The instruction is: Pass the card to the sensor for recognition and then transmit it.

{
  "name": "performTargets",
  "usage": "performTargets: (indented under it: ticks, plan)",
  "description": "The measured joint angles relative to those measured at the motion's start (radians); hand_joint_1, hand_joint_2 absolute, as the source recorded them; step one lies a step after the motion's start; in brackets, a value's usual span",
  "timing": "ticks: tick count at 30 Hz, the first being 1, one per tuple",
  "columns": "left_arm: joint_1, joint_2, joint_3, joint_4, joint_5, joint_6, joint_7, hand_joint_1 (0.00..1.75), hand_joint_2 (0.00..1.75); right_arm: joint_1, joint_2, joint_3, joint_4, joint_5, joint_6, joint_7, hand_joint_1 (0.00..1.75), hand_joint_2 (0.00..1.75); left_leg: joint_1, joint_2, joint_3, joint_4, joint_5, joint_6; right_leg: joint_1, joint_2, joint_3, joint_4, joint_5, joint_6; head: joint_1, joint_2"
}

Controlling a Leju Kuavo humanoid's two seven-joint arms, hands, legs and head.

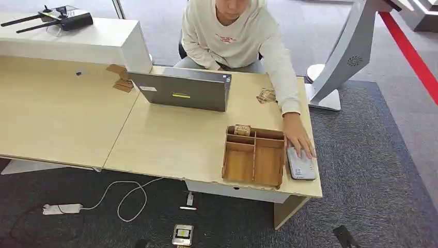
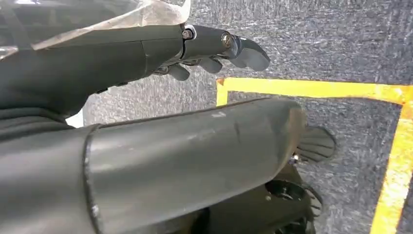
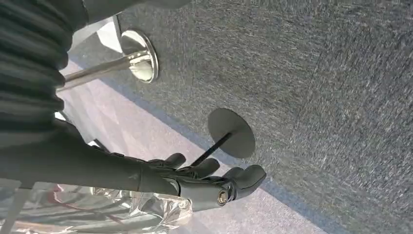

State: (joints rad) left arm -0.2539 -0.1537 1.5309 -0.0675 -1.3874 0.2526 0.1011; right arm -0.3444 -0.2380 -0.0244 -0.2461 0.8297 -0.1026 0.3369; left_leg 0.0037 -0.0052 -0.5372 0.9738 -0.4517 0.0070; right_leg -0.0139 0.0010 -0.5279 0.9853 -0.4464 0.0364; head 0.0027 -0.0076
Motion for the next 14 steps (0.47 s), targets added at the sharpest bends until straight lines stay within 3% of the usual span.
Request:
performTargets:
  ticks: [14]
  plan:
    - [0.008,0.031,0.000,0.010,0.031,0.013,-0.006,0.00,0.00,0.008,0.004,0.034,0.000,0.005,0.032,0.011,0.00,1.75,0.000,0.000,0.000,0.000,0.000,0.000,0.000,0.000,0.000,0.000,0.000,0.000,0.000,0.000]
